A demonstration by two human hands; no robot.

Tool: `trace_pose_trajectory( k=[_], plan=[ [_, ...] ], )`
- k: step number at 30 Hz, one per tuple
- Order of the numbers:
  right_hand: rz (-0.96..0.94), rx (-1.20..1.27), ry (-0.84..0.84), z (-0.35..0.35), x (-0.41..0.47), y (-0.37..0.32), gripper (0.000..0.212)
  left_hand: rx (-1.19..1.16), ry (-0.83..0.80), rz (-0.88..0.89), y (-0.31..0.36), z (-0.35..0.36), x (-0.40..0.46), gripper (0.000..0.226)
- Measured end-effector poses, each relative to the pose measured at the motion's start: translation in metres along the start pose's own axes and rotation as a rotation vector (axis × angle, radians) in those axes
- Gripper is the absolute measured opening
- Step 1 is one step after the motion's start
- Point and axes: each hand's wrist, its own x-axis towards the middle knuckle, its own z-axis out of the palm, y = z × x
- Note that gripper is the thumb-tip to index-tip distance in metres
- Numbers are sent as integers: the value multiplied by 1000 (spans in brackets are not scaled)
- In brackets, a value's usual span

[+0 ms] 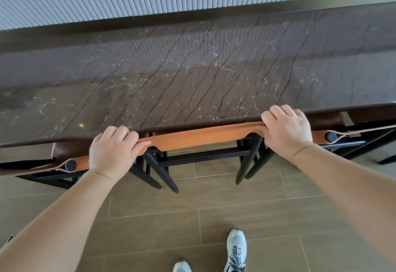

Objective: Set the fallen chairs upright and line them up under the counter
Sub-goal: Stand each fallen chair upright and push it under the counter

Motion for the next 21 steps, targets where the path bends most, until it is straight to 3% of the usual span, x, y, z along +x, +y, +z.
trace_pose_trajectory(
  k=[10, 21],
  plan=[
    [-29, -22, 17, 5, -8, 3, 25, 29, 20, 72, -3, 9, -2, 44],
    [-104, 4, 21, 6, -25, -18, 24, 18, -47, 23, -6, 9, -24, 50]
  ],
)
